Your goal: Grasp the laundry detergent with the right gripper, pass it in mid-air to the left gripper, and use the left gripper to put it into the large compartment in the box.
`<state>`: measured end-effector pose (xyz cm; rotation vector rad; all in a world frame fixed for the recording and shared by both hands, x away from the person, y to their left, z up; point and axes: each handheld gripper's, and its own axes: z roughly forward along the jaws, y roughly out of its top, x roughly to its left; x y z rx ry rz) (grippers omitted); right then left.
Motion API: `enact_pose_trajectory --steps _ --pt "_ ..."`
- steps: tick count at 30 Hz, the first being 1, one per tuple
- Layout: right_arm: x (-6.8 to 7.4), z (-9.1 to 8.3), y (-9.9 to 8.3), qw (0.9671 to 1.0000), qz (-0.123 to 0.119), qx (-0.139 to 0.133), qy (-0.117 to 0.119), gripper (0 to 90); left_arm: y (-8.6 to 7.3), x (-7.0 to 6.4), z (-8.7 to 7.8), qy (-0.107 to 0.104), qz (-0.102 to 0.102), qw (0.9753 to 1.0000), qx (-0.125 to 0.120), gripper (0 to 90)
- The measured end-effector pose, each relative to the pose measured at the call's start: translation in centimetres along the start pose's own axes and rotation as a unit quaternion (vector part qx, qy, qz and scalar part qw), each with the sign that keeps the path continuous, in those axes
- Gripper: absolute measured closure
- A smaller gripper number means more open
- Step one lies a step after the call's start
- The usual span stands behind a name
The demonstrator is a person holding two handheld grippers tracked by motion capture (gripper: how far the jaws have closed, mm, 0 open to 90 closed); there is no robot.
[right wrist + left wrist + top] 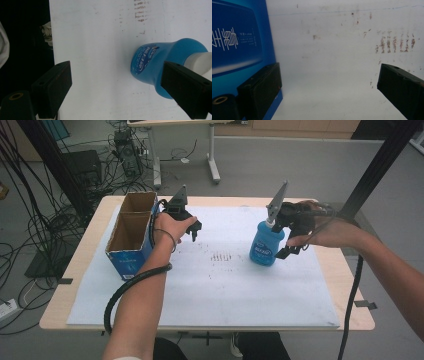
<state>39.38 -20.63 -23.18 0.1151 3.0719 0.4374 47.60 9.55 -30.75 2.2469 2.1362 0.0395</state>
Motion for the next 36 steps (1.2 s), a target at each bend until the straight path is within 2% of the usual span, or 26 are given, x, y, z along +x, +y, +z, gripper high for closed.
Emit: enact_pose_trajectory --steps 11,18,28,31,33,36 --pt "0.2 -0.2 -0.2 1.0000 0.005 -0.003 -0.002 10.1 -0.1 0.1 0.0 0.000 -0.003 1.0000 0.000 5.9" --pt "0.5 -0.6 -0.9 0.9998 0.015 -0.007 -0.009 10.1 -0.1 0.1 0.2 0.001 -0.003 1.0000 0.001 5.9" --pt "0.4 -1.2 -3.0 0.9985 0.049 -0.012 -0.020 10.1 -0.3 0.0 0.5 0.000 -0.001 1.0000 0.003 5.9" --pt "0.6 -1.6 -4.1 0.9974 0.065 -0.011 -0.030 10.1 -0.3 0.0 0.5 -0.002 0.000 1.0000 0.004 5.9" --pt "0.7 -1.7 -4.3 0.9972 0.068 -0.012 -0.030 10.1 -0.3 -0.1 0.5 -0.002 -0.001 1.0000 0.003 5.9" --pt "0.7 -2.2 -5.7 0.9957 0.084 -0.016 -0.036 10.1 -0.2 -0.3 0.5 -0.004 0.001 1.0000 0.003 5.9"
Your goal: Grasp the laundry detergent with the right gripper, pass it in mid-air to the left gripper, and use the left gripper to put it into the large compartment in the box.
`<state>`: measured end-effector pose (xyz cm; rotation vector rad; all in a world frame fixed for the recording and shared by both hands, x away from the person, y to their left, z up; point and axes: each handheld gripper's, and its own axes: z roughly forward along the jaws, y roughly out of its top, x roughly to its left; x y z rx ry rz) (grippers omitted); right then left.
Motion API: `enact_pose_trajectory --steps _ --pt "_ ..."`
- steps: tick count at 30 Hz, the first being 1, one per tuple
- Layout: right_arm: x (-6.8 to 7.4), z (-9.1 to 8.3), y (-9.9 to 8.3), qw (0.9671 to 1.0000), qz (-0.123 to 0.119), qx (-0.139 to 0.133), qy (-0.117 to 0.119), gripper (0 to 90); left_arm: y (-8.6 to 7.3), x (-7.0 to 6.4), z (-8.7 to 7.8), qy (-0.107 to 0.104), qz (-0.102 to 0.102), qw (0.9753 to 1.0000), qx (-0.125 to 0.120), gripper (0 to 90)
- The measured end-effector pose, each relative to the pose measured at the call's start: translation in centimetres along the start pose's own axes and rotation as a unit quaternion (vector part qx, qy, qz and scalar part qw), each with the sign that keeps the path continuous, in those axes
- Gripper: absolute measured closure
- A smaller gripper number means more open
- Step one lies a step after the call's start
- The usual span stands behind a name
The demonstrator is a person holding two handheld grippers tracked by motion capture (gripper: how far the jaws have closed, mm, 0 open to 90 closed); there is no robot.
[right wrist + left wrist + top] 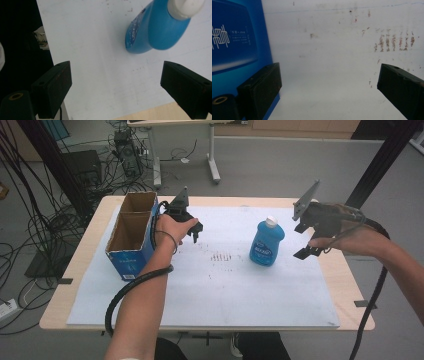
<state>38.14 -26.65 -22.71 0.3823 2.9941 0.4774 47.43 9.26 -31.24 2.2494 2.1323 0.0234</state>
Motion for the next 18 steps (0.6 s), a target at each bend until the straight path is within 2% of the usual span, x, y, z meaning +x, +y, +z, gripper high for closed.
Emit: enact_pose_trajectory --steps 4,11,18 --pt "-0.2 -0.5 -1.5 0.9997 0.023 -0.005 -0.006 10.1 0.1 -0.2 0.1 -0.003 0.002 1.0000 0.001 5.9" --pt "-0.5 -0.9 -3.7 0.9987 0.048 -0.009 -0.013 10.1 0.2 -0.5 0.1 -0.002 0.005 1.0000 0.002 5.9" --pt "-1.0 -1.0 -5.7 0.9964 0.076 -0.024 -0.029 10.0 0.2 -0.6 -0.1 -0.002 0.006 1.0000 -0.001 5.9"
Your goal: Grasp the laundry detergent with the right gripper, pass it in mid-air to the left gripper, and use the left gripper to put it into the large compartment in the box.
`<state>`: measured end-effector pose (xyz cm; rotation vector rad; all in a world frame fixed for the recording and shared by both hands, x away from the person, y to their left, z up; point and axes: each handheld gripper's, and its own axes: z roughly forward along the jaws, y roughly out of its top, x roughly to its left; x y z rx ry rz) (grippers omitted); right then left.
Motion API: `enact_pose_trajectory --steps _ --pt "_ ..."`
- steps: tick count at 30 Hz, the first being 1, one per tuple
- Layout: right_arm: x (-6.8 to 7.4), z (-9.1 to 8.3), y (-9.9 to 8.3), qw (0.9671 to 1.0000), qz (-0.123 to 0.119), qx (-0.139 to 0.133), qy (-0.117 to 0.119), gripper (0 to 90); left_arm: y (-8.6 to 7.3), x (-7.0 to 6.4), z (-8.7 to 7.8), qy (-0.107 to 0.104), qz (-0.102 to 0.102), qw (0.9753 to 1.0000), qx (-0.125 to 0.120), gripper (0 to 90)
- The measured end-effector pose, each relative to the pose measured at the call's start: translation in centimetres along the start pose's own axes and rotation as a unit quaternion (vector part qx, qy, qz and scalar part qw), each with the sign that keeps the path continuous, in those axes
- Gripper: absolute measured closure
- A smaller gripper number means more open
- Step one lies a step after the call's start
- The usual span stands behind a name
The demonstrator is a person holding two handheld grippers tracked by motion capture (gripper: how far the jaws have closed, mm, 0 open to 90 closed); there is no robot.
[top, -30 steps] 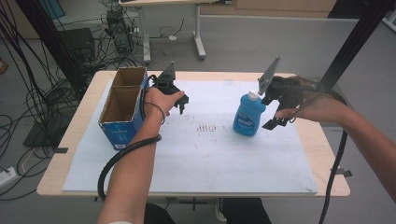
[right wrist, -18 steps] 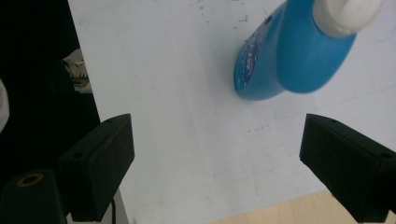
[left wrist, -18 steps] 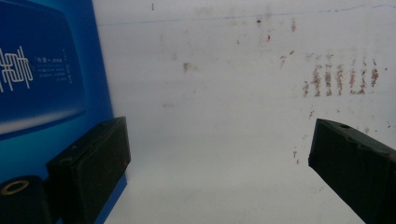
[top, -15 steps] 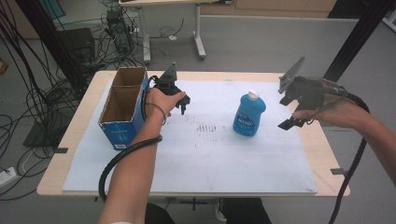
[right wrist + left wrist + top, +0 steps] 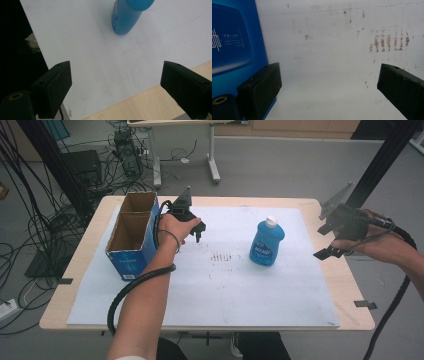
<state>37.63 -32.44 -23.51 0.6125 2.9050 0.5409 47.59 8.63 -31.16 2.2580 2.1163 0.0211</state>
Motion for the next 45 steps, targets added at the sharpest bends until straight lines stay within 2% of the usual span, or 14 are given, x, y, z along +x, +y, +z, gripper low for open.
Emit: enact_pose_trajectory --steps 4,10,15,21,22,33,37,45 --pt "-0.6 0.3 -1.2 0.9995 0.024 -0.016 -0.011 9.0 0.0 0.0 0.0 0.000 0.002 1.0000 0.001 5.9" --pt "-1.1 1.3 -2.4 0.9981 0.049 -0.033 -0.019 8.4 0.0 0.0 0.1 0.000 0.002 1.0000 0.000 5.9" --pt "-1.6 2.7 -3.3 0.9956 0.071 -0.054 -0.028 6.4 0.0 0.0 0.1 0.002 0.003 1.0000 0.001 5.9" --pt "-1.9 4.3 -3.7 0.9931 0.086 -0.074 -0.027 5.1 -0.1 -0.1 0.0 0.003 0.005 1.0000 -0.001 5.9" --pt "-1.9 5.0 -3.8 0.9918 0.093 -0.085 -0.024 4.7 -0.1 -0.2 0.0 0.005 0.005 1.0000 -0.001 5.9" --pt "-2.1 8.2 -3.3 0.9860 0.105 -0.127 -0.024 3.2 0.0 -0.2 0.2 0.005 0.007 1.0000 -0.001 5.9" --pt "-2.1 8.8 -3.1 0.9850 0.107 -0.134 -0.021 3.1 0.0 -0.2 0.3 0.005 0.007 1.0000 0.001 5.9" --pt "-2.3 11.2 -2.0 0.9819 0.106 -0.156 -0.016 3.0 0.1 -0.4 0.2 0.003 0.011 0.9999 0.000 5.9"
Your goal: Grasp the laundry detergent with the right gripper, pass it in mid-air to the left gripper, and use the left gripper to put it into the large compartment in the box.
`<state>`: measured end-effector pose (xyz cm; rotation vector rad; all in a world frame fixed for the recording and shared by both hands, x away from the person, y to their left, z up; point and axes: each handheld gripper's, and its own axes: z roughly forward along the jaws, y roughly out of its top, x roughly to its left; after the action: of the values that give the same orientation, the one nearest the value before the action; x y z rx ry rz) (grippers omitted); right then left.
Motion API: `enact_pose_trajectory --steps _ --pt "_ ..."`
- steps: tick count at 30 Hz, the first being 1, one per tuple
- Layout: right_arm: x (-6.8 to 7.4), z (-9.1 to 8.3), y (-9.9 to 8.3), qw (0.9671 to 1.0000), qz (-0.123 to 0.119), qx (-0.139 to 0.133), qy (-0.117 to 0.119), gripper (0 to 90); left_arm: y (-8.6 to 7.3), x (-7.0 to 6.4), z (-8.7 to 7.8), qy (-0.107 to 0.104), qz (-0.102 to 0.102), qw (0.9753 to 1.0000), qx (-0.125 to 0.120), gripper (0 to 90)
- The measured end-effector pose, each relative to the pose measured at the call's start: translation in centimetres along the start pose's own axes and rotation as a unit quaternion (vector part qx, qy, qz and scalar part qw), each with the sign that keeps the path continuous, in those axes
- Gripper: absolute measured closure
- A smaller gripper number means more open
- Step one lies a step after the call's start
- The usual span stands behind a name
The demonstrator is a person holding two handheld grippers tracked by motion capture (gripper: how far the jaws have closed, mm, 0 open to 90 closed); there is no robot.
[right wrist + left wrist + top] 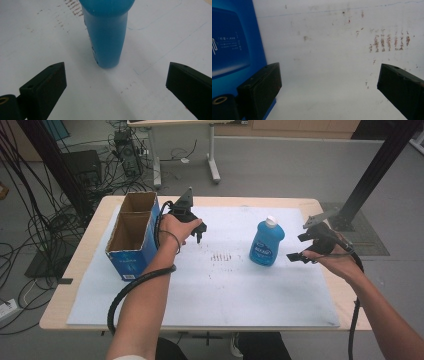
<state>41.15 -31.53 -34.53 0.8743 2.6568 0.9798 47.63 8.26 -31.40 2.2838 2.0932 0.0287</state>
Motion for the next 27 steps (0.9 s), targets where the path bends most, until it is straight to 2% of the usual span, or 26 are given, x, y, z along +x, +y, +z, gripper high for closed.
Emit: enact_pose_trajectory --steps 16,21,27 --pt "0.0 2.6 0.0 0.9992 -0.003 -0.039 0.001 2.9 0.1 0.0 0.5 0.002 -0.002 1.0000 0.003 5.9" --pt "0.4 3.6 -0.1 0.9984 -0.011 -0.056 -0.002 2.9 0.2 -0.3 0.6 0.002 0.001 1.0000 0.003 5.8" --pt "0.6 4.5 -0.1 0.9975 -0.008 -0.071 0.002 2.8 0.2 -0.4 0.5 0.002 0.004 1.0000 0.003 5.8"
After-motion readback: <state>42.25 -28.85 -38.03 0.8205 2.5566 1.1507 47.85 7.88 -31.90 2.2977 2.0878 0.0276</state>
